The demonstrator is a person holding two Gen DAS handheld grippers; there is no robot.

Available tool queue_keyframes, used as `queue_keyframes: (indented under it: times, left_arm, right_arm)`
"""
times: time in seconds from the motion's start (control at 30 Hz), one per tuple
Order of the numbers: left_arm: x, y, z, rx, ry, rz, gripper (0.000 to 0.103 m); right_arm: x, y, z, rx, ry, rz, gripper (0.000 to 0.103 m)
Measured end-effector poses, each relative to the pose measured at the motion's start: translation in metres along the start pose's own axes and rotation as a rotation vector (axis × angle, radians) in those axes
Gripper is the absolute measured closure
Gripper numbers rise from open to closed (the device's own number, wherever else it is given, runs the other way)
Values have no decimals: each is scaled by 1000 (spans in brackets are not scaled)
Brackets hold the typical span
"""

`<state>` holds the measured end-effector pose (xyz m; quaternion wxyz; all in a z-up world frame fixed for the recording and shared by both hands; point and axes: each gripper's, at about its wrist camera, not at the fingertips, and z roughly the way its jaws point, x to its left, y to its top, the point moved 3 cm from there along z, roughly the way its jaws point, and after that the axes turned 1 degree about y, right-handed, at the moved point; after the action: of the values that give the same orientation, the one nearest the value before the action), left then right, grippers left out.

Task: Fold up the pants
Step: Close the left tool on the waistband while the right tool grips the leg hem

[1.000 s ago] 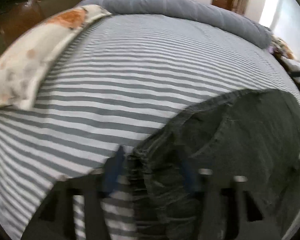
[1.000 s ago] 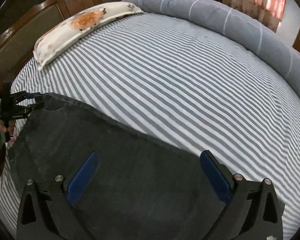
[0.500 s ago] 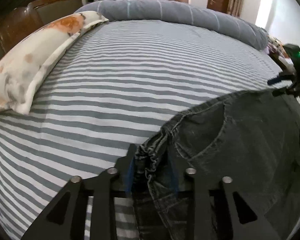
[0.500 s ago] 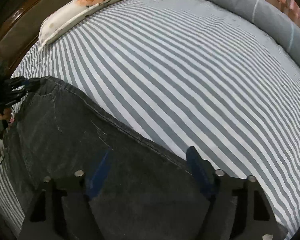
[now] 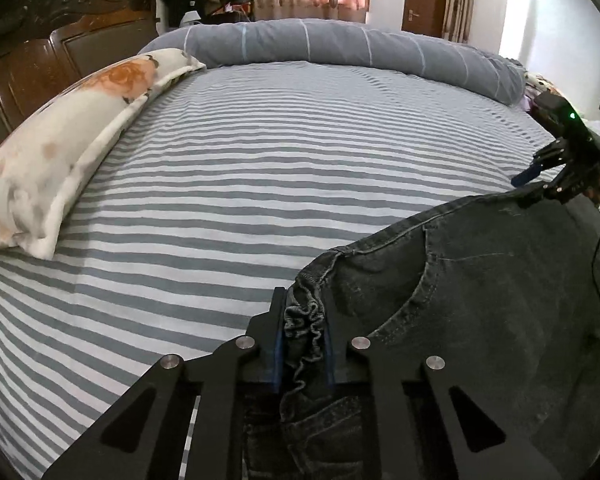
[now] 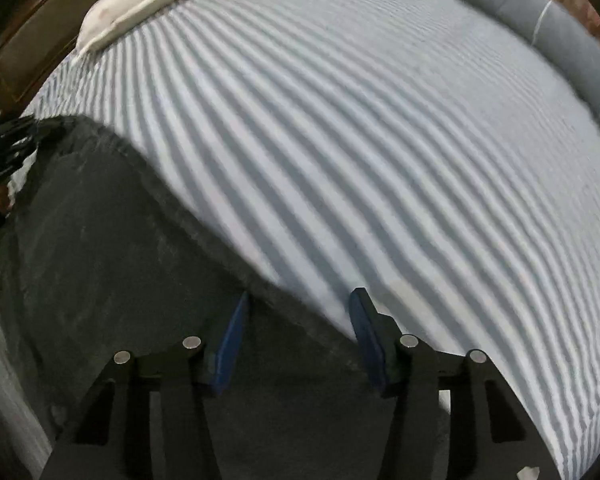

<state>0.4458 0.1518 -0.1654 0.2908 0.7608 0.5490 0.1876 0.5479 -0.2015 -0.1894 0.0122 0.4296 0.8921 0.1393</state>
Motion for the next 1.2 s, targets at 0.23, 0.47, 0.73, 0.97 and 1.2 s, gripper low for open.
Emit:
queue_keyframes:
  times: [0.23,0.47,0.73,0.97,1.2]
  left_arm:
    - [2,1,-9,-31,-22,-18,89]
    - [4,4,-21,-80,20,-63,89]
    - [28,5,-31,-138,78,-177,89]
    - [25,-6,1,-52,151,-149,88]
    - [31,-10,2,-52,132,-169,81]
  right_arm:
    - [18,-3,0,61,-31,-65,94]
    - [47,5,-26,-48,-247,-101,99]
    - [38,24,-22,-115,-244,-42,99]
    - [22,18,3,-56,-208,-13,82]
    - [-25,1,-36,-64,-205,50,64]
